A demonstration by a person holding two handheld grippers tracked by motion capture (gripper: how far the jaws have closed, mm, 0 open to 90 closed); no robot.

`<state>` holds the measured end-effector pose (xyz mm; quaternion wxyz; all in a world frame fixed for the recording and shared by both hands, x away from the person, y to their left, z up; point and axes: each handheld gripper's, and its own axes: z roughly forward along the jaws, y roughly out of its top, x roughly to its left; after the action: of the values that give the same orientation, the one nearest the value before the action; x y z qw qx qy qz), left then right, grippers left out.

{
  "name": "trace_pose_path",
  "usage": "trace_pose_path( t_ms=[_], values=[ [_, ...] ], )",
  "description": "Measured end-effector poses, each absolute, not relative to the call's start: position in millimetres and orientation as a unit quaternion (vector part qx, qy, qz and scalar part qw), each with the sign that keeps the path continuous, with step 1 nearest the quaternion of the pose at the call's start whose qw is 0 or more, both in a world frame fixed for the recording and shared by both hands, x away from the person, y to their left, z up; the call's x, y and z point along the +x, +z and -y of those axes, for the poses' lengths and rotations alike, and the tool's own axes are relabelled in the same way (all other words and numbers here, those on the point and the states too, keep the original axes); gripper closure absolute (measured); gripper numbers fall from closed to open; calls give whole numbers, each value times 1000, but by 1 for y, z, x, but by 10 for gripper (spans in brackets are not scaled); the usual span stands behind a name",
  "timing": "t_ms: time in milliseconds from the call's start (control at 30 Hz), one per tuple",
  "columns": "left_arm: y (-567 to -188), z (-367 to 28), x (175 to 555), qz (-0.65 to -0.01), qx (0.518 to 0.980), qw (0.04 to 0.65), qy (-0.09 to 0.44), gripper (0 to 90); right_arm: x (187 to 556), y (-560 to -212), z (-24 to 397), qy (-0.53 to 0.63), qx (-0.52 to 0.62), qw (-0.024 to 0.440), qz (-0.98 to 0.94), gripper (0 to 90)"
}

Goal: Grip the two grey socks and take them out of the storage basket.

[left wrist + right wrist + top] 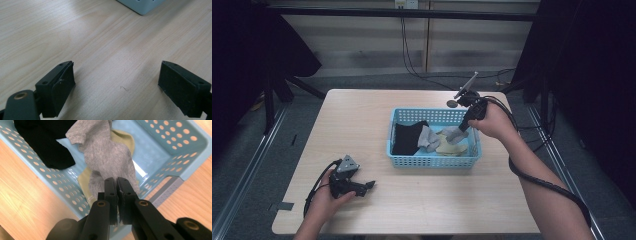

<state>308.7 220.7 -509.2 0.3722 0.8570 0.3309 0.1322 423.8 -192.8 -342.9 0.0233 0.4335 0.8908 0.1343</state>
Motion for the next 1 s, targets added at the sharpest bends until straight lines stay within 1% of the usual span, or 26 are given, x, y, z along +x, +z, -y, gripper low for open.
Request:
trace_pose_path(
  t_ms=[533,733,1000],
  values=[
    [-509,-221,309,-330,858,371,131,128,422,-315,212,147,443,35,-884,868],
    [-509,-221,309,-330,858,371,131,129,420,-304,230,152,453,44,-877,867],
    [-509,-221,309,-329,859,370,131,128,417,-298,251,159,469,51,-867,867]
  ],
)
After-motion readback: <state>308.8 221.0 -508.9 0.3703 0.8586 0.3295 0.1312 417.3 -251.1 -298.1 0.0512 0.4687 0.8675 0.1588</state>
